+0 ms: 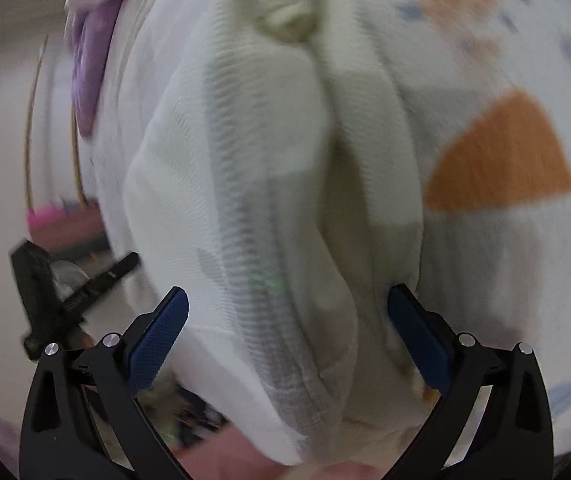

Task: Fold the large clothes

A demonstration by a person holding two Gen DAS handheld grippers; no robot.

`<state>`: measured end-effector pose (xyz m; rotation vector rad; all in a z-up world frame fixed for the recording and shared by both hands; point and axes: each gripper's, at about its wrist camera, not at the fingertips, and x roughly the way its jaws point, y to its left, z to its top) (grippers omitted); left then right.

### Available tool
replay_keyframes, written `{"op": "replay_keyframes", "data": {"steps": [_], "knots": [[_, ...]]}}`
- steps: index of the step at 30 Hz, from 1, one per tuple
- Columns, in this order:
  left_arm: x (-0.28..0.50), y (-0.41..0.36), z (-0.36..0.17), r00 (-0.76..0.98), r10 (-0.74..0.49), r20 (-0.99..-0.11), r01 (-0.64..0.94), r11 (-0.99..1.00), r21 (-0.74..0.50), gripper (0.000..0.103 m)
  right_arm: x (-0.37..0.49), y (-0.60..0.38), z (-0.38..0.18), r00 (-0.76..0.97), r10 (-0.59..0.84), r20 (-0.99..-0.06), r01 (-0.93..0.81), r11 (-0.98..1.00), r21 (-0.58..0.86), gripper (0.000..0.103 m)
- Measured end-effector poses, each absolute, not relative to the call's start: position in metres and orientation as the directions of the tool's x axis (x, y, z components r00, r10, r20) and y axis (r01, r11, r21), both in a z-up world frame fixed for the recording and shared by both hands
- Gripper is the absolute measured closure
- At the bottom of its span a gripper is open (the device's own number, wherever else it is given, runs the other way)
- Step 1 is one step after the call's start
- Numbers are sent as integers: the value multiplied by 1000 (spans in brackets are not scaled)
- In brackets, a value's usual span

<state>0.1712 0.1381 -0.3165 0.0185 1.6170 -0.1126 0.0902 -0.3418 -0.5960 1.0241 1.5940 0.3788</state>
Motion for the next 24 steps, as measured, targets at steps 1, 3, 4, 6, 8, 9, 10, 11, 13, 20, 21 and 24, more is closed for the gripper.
{"op": "replay_keyframes", "data": {"steps": [1, 3, 4, 6, 8, 9, 10, 11, 13, 20, 21, 24], "knots": [[175, 134, -316, -47, -63, -997, 85, 994, -67, 76, 87, -338, -597, 13, 789, -614, 415, 555, 721, 6], [182, 129, -313, -33, -100, -994, 85, 991, -103, 76, 79, -337, -589, -7, 790, -613, 393, 566, 725, 6], [187, 125, -312, -32, -109, -993, 81, 990, -112, 76, 78, -336, -589, -9, 791, -612, 398, 564, 723, 7], [198, 121, -314, -39, -115, -993, 71, 991, -117, 76, 80, -335, -591, 2, 785, -619, 447, 553, 703, 26], [210, 117, -314, -47, -134, -990, 67, 988, -137, 83, 77, -341, -586, -39, 716, -697, 491, 621, 611, 61], [216, 113, -316, -54, -140, -989, 69, 987, -144, 90, 78, -337, -580, -37, 707, -706, 472, 635, 612, 65], [222, 110, -316, -68, -139, -988, 74, 987, -144, 100, 80, -332, -571, -28, 692, -721, 437, 657, 614, 71], [229, 105, -316, -82, -132, -988, 85, 987, -138, 102, 82, -327, -565, -26, 675, -737, 418, 677, 606, 73], [233, 100, -315, -95, -118, -988, 113, 985, -128, 103, 83, -322, -554, -25, 648, -761, 411, 701, 583, 75], [230, 101, -393, -307, -58, -950, 86, 992, -89, 103, 75, -315, -550, -15, 613, -790, 439, 714, 546, 74], [229, 99, -388, -336, -40, -941, 84, 994, -73, 103, 75, -315, -553, -18, 609, -793, 456, 711, 535, 74], [206, 95, -379, -445, 14, -896, 120, 992, -45, 103, 81, -312, -552, -32, 612, -790, 503, 693, 517, 74]]}}
